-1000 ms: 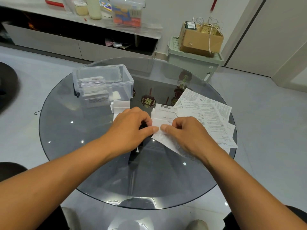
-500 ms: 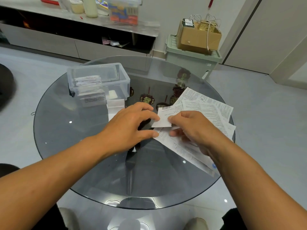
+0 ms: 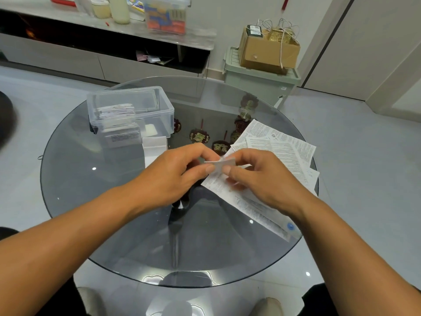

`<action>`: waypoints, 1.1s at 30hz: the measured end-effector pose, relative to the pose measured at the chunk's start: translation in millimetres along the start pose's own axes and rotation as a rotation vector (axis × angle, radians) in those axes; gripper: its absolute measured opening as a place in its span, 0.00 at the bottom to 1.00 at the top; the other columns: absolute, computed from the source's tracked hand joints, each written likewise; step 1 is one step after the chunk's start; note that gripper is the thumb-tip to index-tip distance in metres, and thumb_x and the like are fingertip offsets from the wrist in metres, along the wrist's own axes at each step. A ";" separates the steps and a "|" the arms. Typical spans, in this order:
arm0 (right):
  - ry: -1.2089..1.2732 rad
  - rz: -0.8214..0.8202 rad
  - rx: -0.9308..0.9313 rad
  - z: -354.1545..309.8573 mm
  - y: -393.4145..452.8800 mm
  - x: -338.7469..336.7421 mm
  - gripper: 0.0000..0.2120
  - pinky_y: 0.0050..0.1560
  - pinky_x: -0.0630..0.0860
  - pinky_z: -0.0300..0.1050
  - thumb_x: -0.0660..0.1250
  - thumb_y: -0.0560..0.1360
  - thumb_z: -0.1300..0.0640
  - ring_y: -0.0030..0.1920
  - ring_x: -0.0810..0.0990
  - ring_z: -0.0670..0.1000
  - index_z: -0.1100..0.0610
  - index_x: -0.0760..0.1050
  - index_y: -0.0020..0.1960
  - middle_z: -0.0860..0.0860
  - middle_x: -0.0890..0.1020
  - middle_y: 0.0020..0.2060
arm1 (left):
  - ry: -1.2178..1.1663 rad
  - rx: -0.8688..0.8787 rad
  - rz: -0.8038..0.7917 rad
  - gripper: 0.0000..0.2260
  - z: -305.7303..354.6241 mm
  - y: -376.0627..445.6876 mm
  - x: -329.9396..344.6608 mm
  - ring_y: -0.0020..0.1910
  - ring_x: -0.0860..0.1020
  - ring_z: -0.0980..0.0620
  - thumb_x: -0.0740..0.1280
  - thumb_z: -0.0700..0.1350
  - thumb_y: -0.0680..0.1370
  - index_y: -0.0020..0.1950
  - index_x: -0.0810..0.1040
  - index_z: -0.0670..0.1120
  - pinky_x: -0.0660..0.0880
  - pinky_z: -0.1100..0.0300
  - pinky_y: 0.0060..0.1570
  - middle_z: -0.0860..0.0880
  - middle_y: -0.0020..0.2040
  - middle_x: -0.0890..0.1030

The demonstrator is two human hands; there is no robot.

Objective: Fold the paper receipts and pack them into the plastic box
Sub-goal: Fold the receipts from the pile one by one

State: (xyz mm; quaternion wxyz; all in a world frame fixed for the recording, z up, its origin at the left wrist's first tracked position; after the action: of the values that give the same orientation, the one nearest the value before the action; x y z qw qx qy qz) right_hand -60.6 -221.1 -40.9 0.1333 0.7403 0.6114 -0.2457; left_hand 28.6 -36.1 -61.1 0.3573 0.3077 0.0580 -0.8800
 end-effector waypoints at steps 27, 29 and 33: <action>0.444 0.243 0.102 -11.2 13.8 27.8 0.14 0.43 0.83 0.40 0.71 0.79 0.66 0.38 0.85 0.46 0.53 0.81 0.61 0.55 0.87 0.45 | 0.452 -0.338 0.256 0.26 -37.1 -23.7 -64.6 0.52 0.79 0.45 0.75 0.51 0.76 0.72 0.72 0.54 0.77 0.46 0.56 0.51 0.65 0.78; 0.465 0.211 0.103 -14.3 14.4 32.9 0.09 0.43 0.84 0.41 0.70 0.79 0.66 0.41 0.87 0.48 0.56 0.82 0.57 0.54 0.88 0.45 | 0.437 -0.305 0.266 0.21 -37.2 -21.9 -63.6 0.49 0.78 0.47 0.75 0.49 0.76 0.68 0.75 0.55 0.77 0.49 0.51 0.52 0.60 0.80; 0.393 0.148 0.118 -14.4 15.3 39.1 0.02 0.44 0.85 0.42 0.70 0.80 0.61 0.45 0.88 0.51 0.60 0.81 0.51 0.51 0.88 0.45 | 0.517 -0.250 0.264 0.06 -35.2 -20.9 -63.2 0.41 0.76 0.52 0.73 0.49 0.78 0.45 0.77 0.58 0.68 0.59 0.34 0.57 0.40 0.78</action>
State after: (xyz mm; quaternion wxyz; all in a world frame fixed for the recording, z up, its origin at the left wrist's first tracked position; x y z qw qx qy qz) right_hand -37.7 -184.5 -50.9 -0.0143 0.8233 0.5542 -0.1215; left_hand 67.5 28.1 -55.0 0.4769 0.4798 0.2140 -0.7047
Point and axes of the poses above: each hand's wrist, its own y-axis towards the middle knuckle, its own x-axis out of the palm, z = x × y, the point moved 2 cm from there along y, towards the middle knuckle
